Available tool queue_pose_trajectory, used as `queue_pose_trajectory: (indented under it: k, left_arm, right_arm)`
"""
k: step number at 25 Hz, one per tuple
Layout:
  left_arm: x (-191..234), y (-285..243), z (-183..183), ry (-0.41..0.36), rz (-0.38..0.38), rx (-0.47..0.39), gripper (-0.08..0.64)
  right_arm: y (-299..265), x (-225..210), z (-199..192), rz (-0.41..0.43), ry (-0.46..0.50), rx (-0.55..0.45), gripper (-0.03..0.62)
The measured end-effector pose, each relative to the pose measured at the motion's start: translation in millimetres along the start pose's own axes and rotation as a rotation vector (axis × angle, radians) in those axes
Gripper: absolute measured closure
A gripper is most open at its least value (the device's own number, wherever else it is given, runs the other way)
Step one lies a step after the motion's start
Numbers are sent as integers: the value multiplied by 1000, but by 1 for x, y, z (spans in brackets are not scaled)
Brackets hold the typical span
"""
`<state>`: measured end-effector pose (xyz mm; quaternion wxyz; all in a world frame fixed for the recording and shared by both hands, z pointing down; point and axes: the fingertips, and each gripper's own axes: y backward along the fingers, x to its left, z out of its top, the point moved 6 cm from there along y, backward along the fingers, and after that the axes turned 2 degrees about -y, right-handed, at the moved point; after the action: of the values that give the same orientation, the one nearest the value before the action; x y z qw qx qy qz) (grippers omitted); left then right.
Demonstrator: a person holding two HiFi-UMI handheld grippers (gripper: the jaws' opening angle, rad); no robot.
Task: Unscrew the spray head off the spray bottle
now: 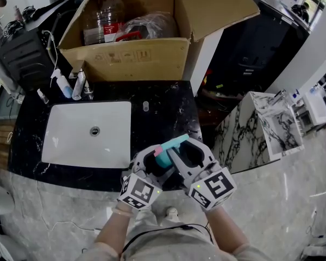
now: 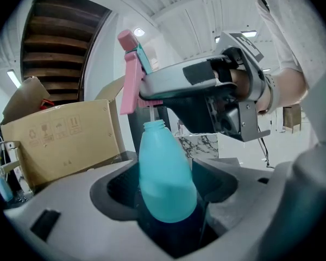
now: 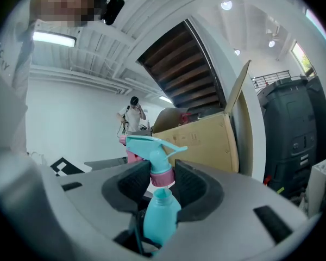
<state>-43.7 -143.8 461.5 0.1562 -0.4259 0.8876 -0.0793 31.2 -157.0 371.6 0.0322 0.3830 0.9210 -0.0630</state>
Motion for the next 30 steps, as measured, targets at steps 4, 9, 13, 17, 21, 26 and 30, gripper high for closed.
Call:
queue_pose_trajectory:
  k: [4,9,13,17,21,26,30]
  left_arm:
    - [1,0,-1,-9,14,3,249]
    - [0,3,3,-23,4,-8,249]
    - [2,7,8,4,18,-24,249]
    - [7,14,10,27,47,-30,249]
    - [11,26,17,50,85,-45,249]
    - [13,41,22,75,137,-59,249]
    - [14,51,23,96,169,-71,249]
  right_arm:
    - [3,-4,10,28,-66,-23,446]
    - [5,-7,23,54,-107,-42,446]
    - [7,-8,32,69,-117,-58,446]
    - [8,-10,41,82,-132,-75,448]
    - [10,-9,50,102,-139,-84,447]
    - [13,-6,59,133,-132,-82,448]
    - [17,-4,64,155,-144,-82,448]
